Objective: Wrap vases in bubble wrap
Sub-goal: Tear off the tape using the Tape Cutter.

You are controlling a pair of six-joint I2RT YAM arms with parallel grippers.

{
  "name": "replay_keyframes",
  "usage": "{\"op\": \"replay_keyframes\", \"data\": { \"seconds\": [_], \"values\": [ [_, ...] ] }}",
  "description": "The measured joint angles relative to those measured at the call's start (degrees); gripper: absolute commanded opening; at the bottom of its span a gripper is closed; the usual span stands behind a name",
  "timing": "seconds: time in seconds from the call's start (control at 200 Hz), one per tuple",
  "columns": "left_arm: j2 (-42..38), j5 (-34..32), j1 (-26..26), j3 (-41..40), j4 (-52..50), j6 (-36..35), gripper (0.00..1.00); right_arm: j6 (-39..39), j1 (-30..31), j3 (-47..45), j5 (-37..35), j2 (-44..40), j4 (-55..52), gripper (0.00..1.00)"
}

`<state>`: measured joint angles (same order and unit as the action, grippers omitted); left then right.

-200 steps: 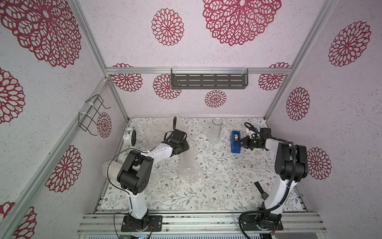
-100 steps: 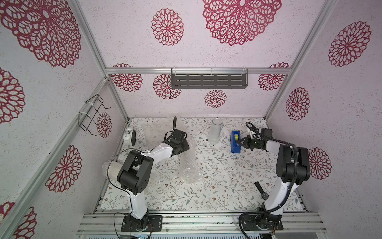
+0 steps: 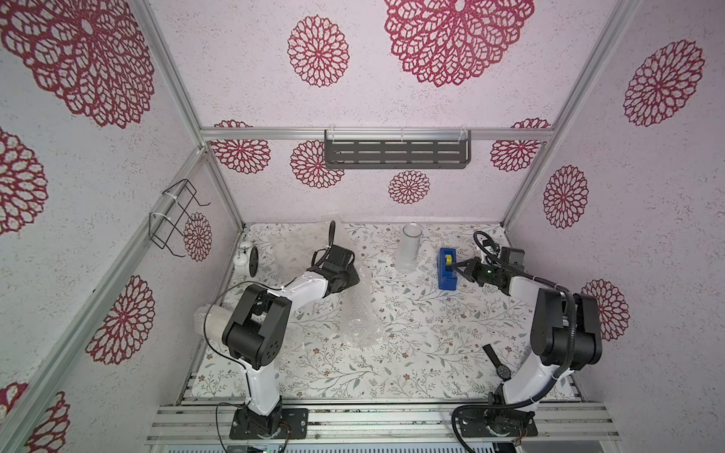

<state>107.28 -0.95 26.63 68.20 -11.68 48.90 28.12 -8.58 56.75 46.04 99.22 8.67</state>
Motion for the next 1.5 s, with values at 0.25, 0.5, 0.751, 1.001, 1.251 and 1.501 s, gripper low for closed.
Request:
{"op": "replay_keyframes", "data": {
  "seconds": [0.25, 0.5, 0.751, 1.001, 1.251, 1.501],
  "values": [
    [0.02, 0.0, 0.0, 0.0, 0.0, 0.0, 0.36, 2.56, 0.0, -8.59, -3.39, -6.21, 2.32, 0.0],
    [0.07, -0.02, 0.02, 0.13, -0.11, 0.0, 0.36, 4.0, 0.0, -19.26, -6.67, -16.17, 3.69, 0.0],
    [0.11, -0.02, 0.02, 0.24, -0.26, 0.0, 0.36, 7.08, 1.33, -26.56, -8.33, -16.2, 9.05, 0.0],
    [0.11, -0.09, 0.07, 0.31, -0.39, 0.0, 0.36, 13.2, 3.87, -30.01, -13.75, -10.34, 19.93, 0.0],
    [0.11, -0.11, 0.07, 0.33, -0.42, 0.0, 0.36, 23.8, 8.83, -31.52, -19.26, -2.05, 35.19, 0.0],
    [0.11, -0.11, 0.07, 0.33, -0.42, 0.0, 0.36, 30.82, 13.22, -31.67, -24.68, 1.33, 42.71, 0.0]
  ]
}}
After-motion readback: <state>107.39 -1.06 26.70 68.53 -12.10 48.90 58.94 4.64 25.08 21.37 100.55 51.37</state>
